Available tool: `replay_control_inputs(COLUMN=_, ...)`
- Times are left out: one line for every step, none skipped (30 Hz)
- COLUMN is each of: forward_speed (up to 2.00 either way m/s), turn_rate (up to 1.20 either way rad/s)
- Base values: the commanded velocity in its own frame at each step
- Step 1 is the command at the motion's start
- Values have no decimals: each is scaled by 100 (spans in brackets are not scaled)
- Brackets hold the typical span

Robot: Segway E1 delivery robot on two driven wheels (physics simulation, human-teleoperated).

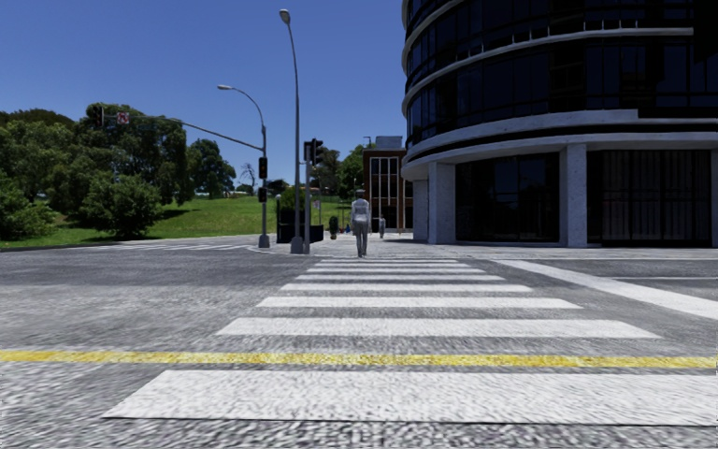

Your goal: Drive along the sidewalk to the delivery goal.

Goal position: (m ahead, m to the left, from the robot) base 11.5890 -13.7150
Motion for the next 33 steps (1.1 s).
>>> replay_control_inputs(forward_speed=139, turn_rate=0)
replay_control_inputs(forward_speed=139, turn_rate=0)
replay_control_inputs(forward_speed=139, turn_rate=0)
replay_control_inputs(forward_speed=139, turn_rate=0)
replay_control_inputs(forward_speed=139, turn_rate=0)
replay_control_inputs(forward_speed=139, turn_rate=0)
replay_control_inputs(forward_speed=139, turn_rate=0)
replay_control_inputs(forward_speed=139, turn_rate=0)
replay_control_inputs(forward_speed=139, turn_rate=0)
replay_control_inputs(forward_speed=139, turn_rate=0)
replay_control_inputs(forward_speed=139, turn_rate=0)
replay_control_inputs(forward_speed=139, turn_rate=0)
replay_control_inputs(forward_speed=139, turn_rate=0)
replay_control_inputs(forward_speed=139, turn_rate=0)
replay_control_inputs(forward_speed=139, turn_rate=0)
replay_control_inputs(forward_speed=139, turn_rate=0)
replay_control_inputs(forward_speed=139, turn_rate=0)
replay_control_inputs(forward_speed=139, turn_rate=0)
replay_control_inputs(forward_speed=139, turn_rate=0)
replay_control_inputs(forward_speed=139, turn_rate=0)
replay_control_inputs(forward_speed=139, turn_rate=0)
replay_control_inputs(forward_speed=139, turn_rate=0)
replay_control_inputs(forward_speed=139, turn_rate=0)
replay_control_inputs(forward_speed=139, turn_rate=0)
replay_control_inputs(forward_speed=139, turn_rate=-4)
replay_control_inputs(forward_speed=139, turn_rate=-4)
replay_control_inputs(forward_speed=139, turn_rate=-14)
replay_control_inputs(forward_speed=139, turn_rate=-18)
replay_control_inputs(forward_speed=139, turn_rate=-19)
replay_control_inputs(forward_speed=139, turn_rate=-20)
replay_control_inputs(forward_speed=139, turn_rate=-20)
replay_control_inputs(forward_speed=139, turn_rate=-21)
replay_control_inputs(forward_speed=139, turn_rate=-22)
